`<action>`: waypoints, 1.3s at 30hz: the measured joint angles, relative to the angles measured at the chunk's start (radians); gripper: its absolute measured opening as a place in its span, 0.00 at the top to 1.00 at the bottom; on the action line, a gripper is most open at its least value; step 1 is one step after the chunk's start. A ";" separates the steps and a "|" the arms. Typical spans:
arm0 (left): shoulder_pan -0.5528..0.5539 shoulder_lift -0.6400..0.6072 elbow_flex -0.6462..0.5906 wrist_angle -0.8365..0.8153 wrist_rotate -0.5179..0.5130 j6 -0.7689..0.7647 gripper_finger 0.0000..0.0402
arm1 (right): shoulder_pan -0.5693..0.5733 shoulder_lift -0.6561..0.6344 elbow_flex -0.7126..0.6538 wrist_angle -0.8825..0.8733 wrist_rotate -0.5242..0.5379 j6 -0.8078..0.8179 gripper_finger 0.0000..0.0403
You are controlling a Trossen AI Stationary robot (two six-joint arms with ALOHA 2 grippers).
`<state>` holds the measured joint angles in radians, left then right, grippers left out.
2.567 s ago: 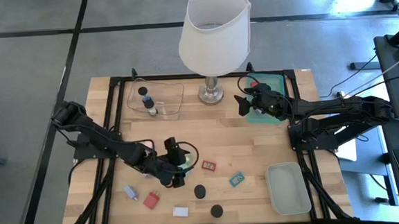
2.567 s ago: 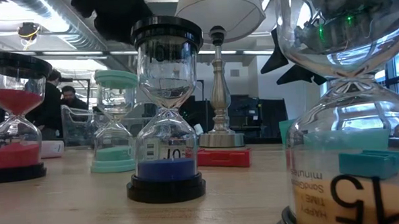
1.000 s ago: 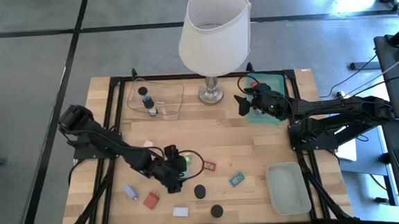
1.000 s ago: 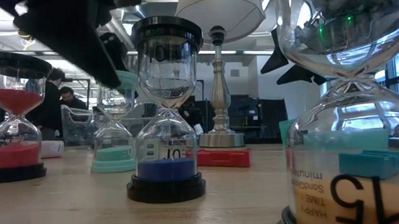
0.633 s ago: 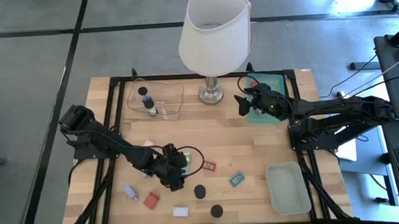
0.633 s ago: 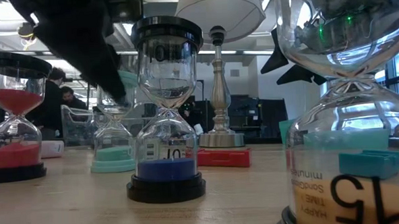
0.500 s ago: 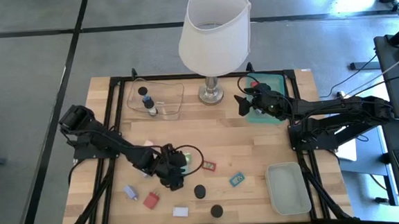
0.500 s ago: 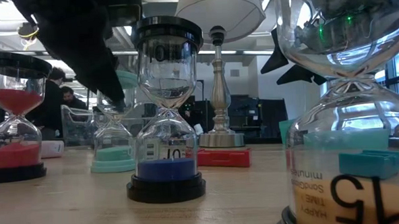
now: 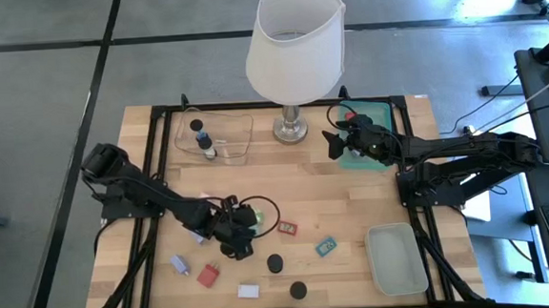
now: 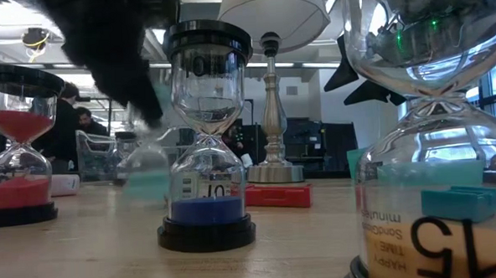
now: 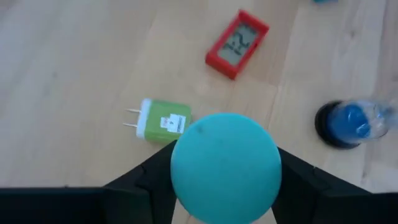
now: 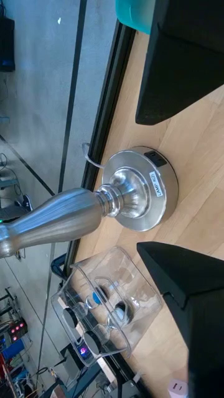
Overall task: Pick & Place Office items
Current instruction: Put the light green hourglass into the transparent bin
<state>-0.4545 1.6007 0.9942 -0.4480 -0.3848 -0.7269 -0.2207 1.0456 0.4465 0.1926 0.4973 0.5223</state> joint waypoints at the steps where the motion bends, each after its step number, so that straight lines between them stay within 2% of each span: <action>1: 0.000 -0.009 0.008 -0.005 -0.015 -0.009 0.53 | 0.000 0.000 0.000 0.000 0.000 0.000 0.19; 5: 0.000 -0.070 0.061 -0.072 -0.097 -0.005 0.53 | 0.000 0.000 0.000 0.000 0.000 0.000 0.19; 12: 0.022 -0.199 0.174 -0.369 -0.426 0.038 0.53 | 0.000 0.000 0.000 0.000 0.000 0.000 0.19; 15: 0.069 -0.256 0.178 -0.486 -0.504 0.010 0.52 | 0.000 0.000 0.000 0.000 0.000 0.000 0.19; 22: 0.254 -0.378 0.166 -0.858 -0.534 -0.186 0.52 | 0.000 0.000 0.000 0.000 0.000 0.000 0.19; 25: 0.316 -0.457 0.111 -0.918 -0.541 -0.270 0.52 | 0.000 0.000 0.000 0.000 0.000 0.000 0.19; 32: 0.398 -0.640 -0.088 -0.873 -0.539 -0.414 0.52 | 0.000 0.000 0.000 0.000 0.000 0.000 0.19; 39: 0.455 -0.679 -0.253 -0.711 -0.517 -0.370 0.52 | 0.000 0.000 0.000 0.000 0.000 0.000 0.19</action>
<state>0.0005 0.9215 0.7409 -1.1586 -0.9016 -1.0969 -0.2203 1.0454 0.4465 0.1928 0.4973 0.5223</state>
